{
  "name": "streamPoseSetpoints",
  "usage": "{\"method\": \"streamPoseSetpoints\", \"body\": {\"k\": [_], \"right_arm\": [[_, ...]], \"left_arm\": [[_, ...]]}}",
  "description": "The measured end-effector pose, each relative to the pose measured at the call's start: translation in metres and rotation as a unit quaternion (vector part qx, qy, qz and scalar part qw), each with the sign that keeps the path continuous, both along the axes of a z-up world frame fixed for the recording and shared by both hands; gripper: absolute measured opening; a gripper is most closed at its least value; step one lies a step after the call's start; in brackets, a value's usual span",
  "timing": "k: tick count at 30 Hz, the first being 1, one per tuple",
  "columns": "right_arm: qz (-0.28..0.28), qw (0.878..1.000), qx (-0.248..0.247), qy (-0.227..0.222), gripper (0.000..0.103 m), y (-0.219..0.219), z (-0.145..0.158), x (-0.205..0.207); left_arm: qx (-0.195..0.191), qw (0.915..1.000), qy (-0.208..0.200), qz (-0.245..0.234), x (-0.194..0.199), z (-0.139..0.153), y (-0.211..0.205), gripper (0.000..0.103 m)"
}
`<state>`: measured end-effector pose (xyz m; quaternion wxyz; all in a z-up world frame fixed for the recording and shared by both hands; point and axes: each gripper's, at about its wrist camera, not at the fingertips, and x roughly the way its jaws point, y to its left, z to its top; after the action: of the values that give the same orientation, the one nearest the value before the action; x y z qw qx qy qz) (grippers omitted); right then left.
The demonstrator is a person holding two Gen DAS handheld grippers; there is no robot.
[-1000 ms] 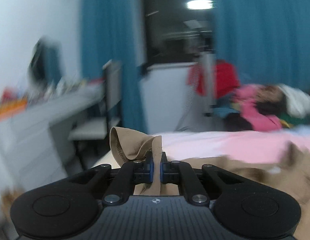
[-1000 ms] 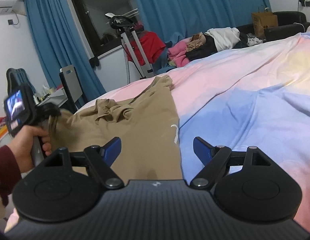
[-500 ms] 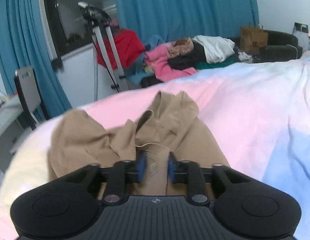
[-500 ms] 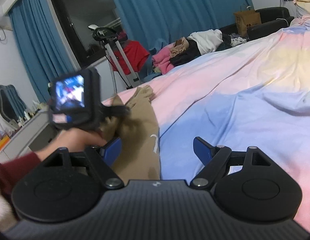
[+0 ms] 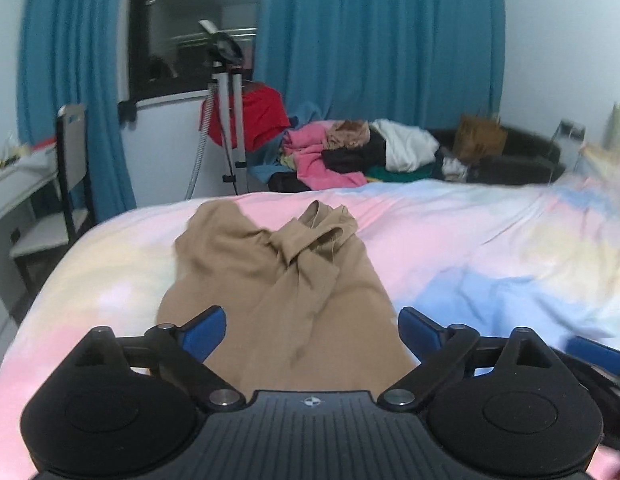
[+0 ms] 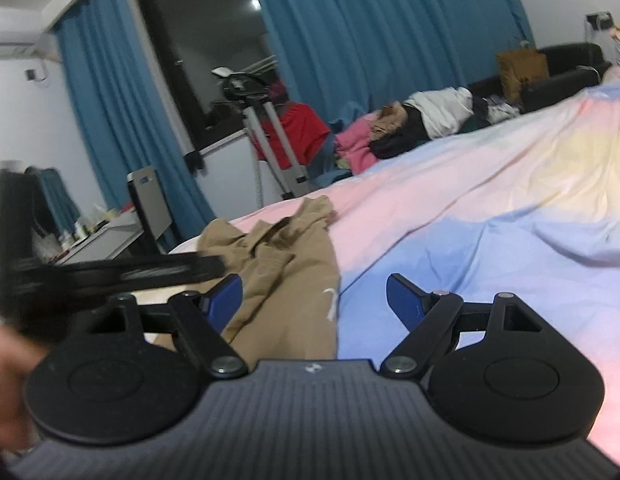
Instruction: Fold clothes
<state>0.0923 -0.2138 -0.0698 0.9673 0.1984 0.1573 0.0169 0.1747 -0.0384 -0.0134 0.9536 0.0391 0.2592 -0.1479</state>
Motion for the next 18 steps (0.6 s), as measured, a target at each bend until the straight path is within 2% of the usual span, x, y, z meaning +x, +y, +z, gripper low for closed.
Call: {"method": "streamPoseSetpoints", "body": {"k": [4,9,10,11,12,14,16,18], "right_arm": [[0.029,1.0,-0.008,0.003,0.08,0.007,0.012,-0.021],[0.045,0.998,-0.034,-0.006,0.081,0.02,0.028,-0.048],[0.048,0.998,-0.037,-0.009,0.081,0.023,0.03,-0.052],[0.05,0.998,-0.042,-0.009,0.081,0.025,0.03,-0.054],[0.051,0.997,-0.049,-0.009,0.081,0.027,0.03,-0.055],[0.053,0.997,-0.061,-0.008,0.081,0.03,0.028,-0.056],[0.053,0.997,-0.061,-0.002,0.081,0.03,0.025,-0.054],[0.053,0.997,-0.059,0.004,0.081,0.03,0.022,-0.051]], "left_arm": [[-0.04,0.999,0.017,-0.004,-0.066,0.008,0.043,0.097],[-0.058,0.9939,0.089,0.029,-0.091,0.009,0.11,0.098],[-0.07,0.9905,0.115,0.028,-0.088,0.007,0.127,0.098],[-0.094,0.9834,0.154,0.018,-0.083,0.0,0.144,0.098],[-0.118,0.974,0.193,0.007,-0.078,-0.007,0.162,0.098],[-0.147,0.9557,0.253,0.03,-0.076,-0.025,0.194,0.097],[-0.138,0.9516,0.27,0.051,-0.081,-0.039,0.215,0.097],[-0.135,0.9473,0.287,0.044,-0.085,-0.051,0.225,0.097]]}}
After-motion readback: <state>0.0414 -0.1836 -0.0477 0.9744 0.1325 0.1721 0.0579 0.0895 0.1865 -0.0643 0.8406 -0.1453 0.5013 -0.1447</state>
